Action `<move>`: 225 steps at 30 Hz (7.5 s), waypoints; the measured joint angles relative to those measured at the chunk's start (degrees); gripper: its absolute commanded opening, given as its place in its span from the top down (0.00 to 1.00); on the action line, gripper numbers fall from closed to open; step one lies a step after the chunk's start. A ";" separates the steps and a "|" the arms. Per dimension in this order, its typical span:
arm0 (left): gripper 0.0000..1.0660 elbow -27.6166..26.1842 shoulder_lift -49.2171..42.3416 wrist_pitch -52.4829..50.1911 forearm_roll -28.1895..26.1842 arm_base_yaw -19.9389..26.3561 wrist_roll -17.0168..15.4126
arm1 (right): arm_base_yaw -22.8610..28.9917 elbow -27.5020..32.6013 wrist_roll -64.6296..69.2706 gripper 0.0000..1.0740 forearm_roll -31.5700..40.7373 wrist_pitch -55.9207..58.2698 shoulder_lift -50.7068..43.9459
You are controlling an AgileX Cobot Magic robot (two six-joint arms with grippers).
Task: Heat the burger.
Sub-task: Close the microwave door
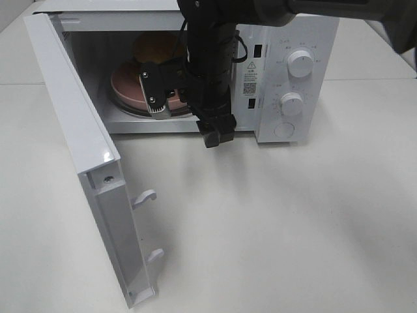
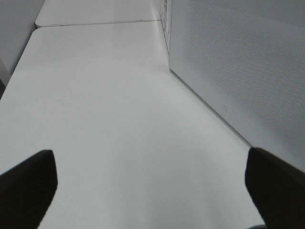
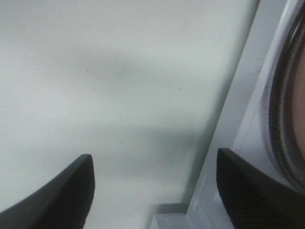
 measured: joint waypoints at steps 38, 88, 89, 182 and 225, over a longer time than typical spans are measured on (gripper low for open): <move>0.02 0.00 0.00 0.00 0.00 0.00 0.00 | -6.76 41.77 26.64 0.23 2.52 6.30 -42.28; 0.02 0.00 0.00 0.00 0.00 0.00 0.00 | -38.62 78.15 67.67 0.29 5.96 -0.57 -103.53; 0.02 0.00 0.00 0.00 0.00 0.00 0.00 | -38.62 78.38 67.67 0.29 6.42 -0.86 -107.54; 0.59 2.75 21.43 -36.15 1.72 0.00 0.00 | -38.62 78.84 67.67 0.30 6.42 -1.72 -127.94; 1.00 10.71 73.05 -105.42 15.70 0.00 -13.52 | -38.62 78.84 67.67 0.30 6.42 -1.72 -127.94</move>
